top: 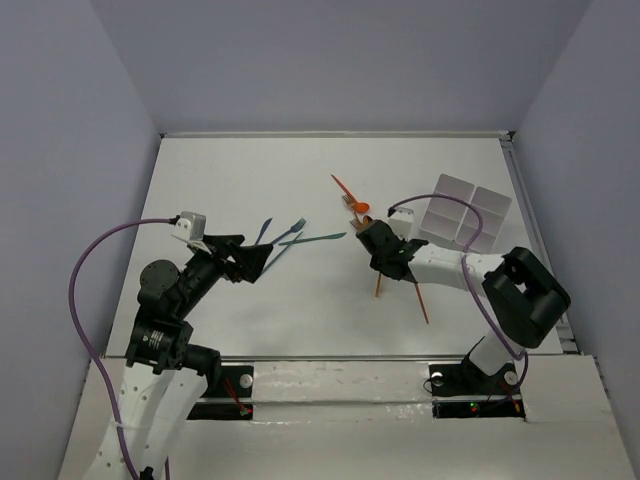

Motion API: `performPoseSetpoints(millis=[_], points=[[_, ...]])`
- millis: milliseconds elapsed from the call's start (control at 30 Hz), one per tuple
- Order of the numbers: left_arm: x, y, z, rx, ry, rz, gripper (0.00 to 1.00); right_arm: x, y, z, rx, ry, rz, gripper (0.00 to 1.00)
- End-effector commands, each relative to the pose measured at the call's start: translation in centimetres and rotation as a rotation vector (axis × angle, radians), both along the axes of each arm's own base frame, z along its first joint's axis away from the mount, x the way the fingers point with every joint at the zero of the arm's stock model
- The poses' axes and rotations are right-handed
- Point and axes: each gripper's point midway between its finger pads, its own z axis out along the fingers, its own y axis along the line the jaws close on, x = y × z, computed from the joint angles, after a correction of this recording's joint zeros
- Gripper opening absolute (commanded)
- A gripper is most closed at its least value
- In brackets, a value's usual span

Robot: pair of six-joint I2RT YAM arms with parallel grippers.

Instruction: Sort the eating utensils into containers

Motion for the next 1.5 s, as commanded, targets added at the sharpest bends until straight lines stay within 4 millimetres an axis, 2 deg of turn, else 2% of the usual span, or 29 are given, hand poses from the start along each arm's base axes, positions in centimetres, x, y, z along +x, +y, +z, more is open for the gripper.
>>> performPoseSetpoints(millis=[0,33,67,167,200,267,300,333,367,400,467,500,567,633,700,767,833,867,900,933,1033,1067,1100,1233,1267,1300,1467], points=[[-0.1,-0.1,1.4,-0.009,-0.056,-0.014,0.99,0.8,0.0,4.6,0.077,-0.119,0.000,0.07],[-0.1,-0.1,1.5,-0.010,-0.058,-0.015,0.99,0.6,-0.2,5.3,0.090,-0.140,0.009,0.07],[-0.1,-0.1,1.5,-0.010,-0.058,-0.014,0.99,0.7,-0.1,7.7,0.134,-0.199,0.020,0.07],[-0.2,-0.1,1.6,-0.010,-0.059,-0.015,0.99,1.3,-0.7,11.6,0.141,-0.332,0.044,0.07],[-0.2,-0.2,1.6,-0.010,-0.061,-0.017,0.99,1.9,-1.9,14.1,0.108,-0.420,0.022,0.07],[-0.3,-0.1,1.7,-0.012,-0.065,-0.017,0.99,2.8,-3.9,16.5,0.058,-0.502,-0.036,0.07],[-0.3,-0.1,1.8,-0.011,-0.069,-0.018,0.99,3.1,-5.6,17.7,0.013,-0.548,-0.093,0.07],[-0.4,-0.2,1.9,-0.010,-0.075,-0.021,0.99,4.3,-7.4,20.2,-0.002,-0.640,-0.137,0.07],[-0.5,-0.1,1.9,-0.008,-0.076,-0.021,0.99,4.9,-8.5,21.1,-0.007,-0.677,-0.167,0.07],[-0.6,-0.1,2.0,-0.010,-0.084,-0.021,0.99,5.9,-10.9,22.8,-0.015,-0.743,-0.227,0.07],[-0.7,0.0,2.2,-0.011,-0.092,-0.020,0.99,6.9,-13.3,24.2,-0.043,-0.814,-0.286,0.07],[-0.8,0.0,2.2,-0.011,-0.092,-0.018,0.99,7.5,-14.4,25.6,-0.063,-0.866,-0.312,0.07],[-1.0,-0.1,2.4,-0.013,-0.099,-0.024,0.99,8.6,-16.6,26.6,-0.120,-0.898,-0.364,0.07],[-1.1,-0.1,2.4,-0.011,-0.104,-0.026,0.99,10.1,-17.5,27.6,-0.185,-0.933,-0.378,0.07],[-1.3,-0.2,2.5,-0.013,-0.109,-0.032,0.99,11.7,-18.8,28.3,-0.268,-0.962,-0.400,0.07],[-1.4,-0.4,2.5,-0.014,-0.109,-0.039,0.99,13.1,-19.8,28.0,-0.319,-0.974,-0.417,0.07],[-1.5,-0.3,2.6,-0.013,-0.112,-0.038,0.99,13.5,-20.1,28.4,-0.353,-0.980,-0.417,0.07],[-1.6,-0.5,2.5,-0.012,-0.108,-0.047,0.99,14.1,-20.6,27.8,-0.382,-0.971,-0.421,0.07],[-1.5,-0.5,2.5,-0.011,-0.109,-0.045,0.99,14.4,-20.5,28.5,-0.379,-0.998,-0.425,0.07],[-1.4,-0.5,2.5,-0.011,-0.106,-0.044,0.99,15.1,-20.8,27.6,-0.400,-0.983,-0.424,0.07],[-1.5,-0.6,2.4,-0.008,-0.103,-0.047,0.99,15.5,-21.4,27.9,-0.442,-1.009,-0.450,0.07],[-1.4,-0.6,2.3,-0.006,-0.097,-0.042,0.99,15.8,-21.8,27.2,-0.470,-0.996,-0.448,0.07],[-1.5,-0.8,2.3,-0.006,-0.097,-0.051,0.99,16.0,-21.8,27.4,-0.468,-1.013,-0.450,0.07],[-1.4,-0.7,2.3,-0.004,-0.093,-0.048,0.99,17.3,-21.2,25.7,-0.469,-0.996,-0.422,0.07],[-1.4,-0.7,2.2,-0.003,-0.090,-0.045,0.99,17.4,-21.7,25.4,-0.484,-0.989,-0.431,0.07],[-1.4,-0.7,2.2,-0.003,-0.089,-0.045,0.99,17.7,-21.7,24.5,-0.492,-0.972,-0.427,0.07],[-1.3,-0.7,2.2,-0.002,-0.087,-0.044,0.99,17.9,-21.4,22.4,-0.471,-0.955,-0.414,0.07]])
